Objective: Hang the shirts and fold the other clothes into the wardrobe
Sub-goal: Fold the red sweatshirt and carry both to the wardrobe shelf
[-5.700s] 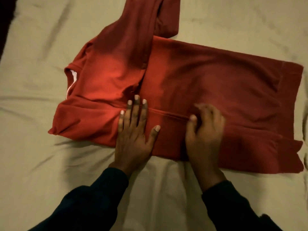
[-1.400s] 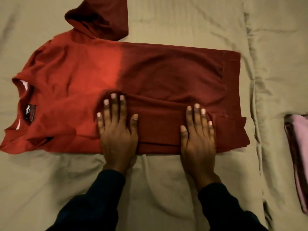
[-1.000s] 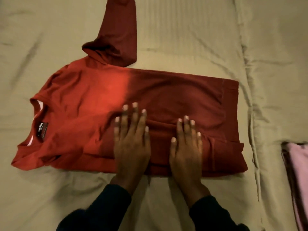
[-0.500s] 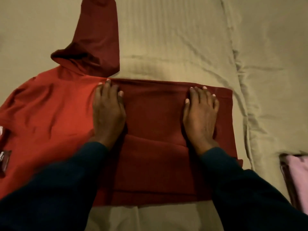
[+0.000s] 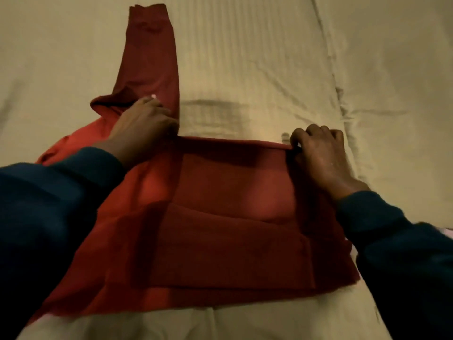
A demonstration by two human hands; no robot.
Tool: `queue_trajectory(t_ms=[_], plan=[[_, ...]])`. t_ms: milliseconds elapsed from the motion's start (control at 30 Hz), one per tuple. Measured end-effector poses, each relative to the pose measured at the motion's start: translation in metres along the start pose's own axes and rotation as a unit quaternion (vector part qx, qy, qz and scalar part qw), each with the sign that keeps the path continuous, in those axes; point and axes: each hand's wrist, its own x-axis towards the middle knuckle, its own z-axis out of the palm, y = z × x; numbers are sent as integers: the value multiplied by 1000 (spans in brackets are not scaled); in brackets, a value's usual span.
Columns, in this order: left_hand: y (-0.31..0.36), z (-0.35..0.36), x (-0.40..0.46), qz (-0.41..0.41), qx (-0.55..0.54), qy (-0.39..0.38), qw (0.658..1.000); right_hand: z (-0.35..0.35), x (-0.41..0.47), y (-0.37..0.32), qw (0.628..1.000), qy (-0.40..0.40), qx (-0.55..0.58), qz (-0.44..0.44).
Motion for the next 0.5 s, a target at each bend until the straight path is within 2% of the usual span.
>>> queue_trajectory(t_ms=[100, 200, 367, 500], plan=[[15, -18, -27, 12, -46, 32, 998, -10, -31, -3, 999, 43, 17, 7], [32, -25, -75, -37, -108, 12, 993, -15, -76, -8, 997, 63, 41, 14], [63, 14, -138, -23, -83, -29, 996, 12, -156, -25, 996, 58, 57, 29], [83, 41, -165, -40, -104, -9, 994, 38, -186, -35, 995, 11, 58, 83]])
